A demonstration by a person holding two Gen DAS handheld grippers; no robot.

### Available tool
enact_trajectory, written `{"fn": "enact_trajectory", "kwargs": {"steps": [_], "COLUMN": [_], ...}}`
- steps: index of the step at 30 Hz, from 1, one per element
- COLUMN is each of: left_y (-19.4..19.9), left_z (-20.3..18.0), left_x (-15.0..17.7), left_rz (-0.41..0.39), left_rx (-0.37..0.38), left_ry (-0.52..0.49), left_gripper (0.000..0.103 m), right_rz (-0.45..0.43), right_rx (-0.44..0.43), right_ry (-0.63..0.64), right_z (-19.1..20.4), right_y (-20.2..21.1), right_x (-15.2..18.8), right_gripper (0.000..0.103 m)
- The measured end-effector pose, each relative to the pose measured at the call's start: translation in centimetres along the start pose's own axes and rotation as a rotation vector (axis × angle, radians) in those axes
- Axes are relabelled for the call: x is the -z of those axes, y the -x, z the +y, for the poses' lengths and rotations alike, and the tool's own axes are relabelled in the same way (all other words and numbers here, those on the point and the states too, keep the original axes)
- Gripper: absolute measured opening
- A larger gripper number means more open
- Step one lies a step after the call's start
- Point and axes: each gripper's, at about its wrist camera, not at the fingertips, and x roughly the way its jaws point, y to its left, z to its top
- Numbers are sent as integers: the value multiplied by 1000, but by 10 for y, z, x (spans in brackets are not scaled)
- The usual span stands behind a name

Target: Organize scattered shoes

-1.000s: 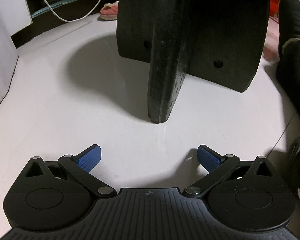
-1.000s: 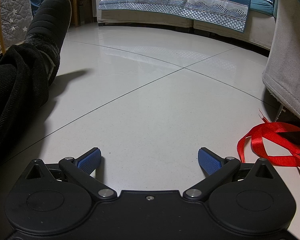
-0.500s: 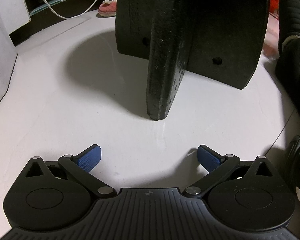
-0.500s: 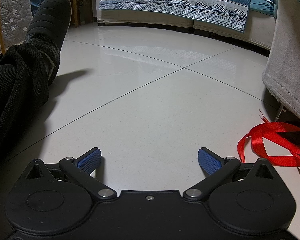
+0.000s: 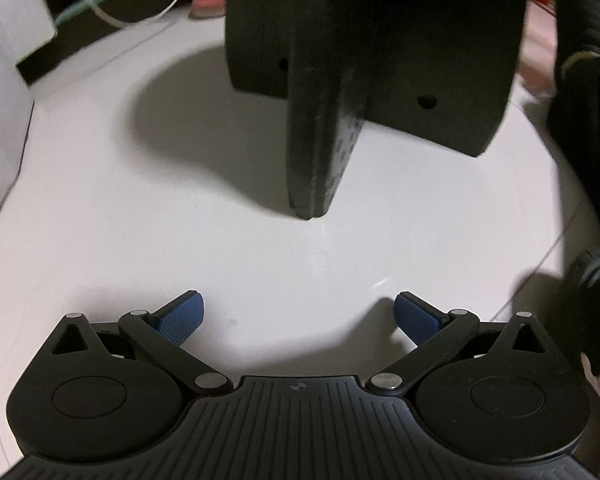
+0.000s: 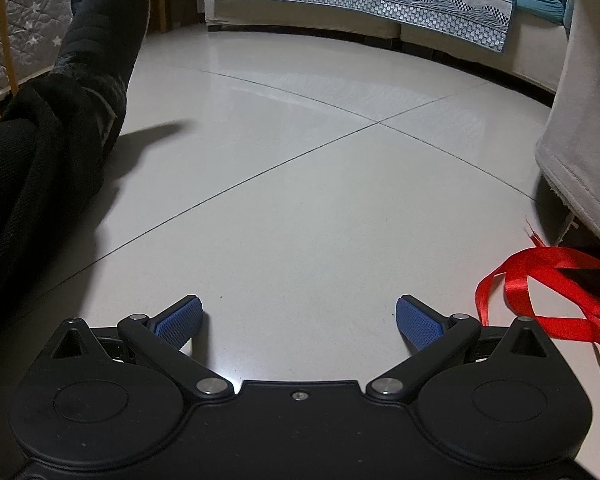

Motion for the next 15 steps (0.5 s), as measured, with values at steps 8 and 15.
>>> {"fn": "enact_trajectory", "kwargs": {"steps": [8, 15], "left_y": [29, 58], "left_z": [-21, -58], "left_x": [-11, -22], "left_rz": [-70, -150], "left_rx": [43, 83], "left_ry": [-90, -191], "left_gripper": [103, 103], "right_rz": [23, 42], "right_rx": [3, 40], "right_ry": [-2, -8], "right_z": [1, 1], "right_y": [-2, 3], "right_x": [-2, -9], "right_gripper": [103, 103]}}
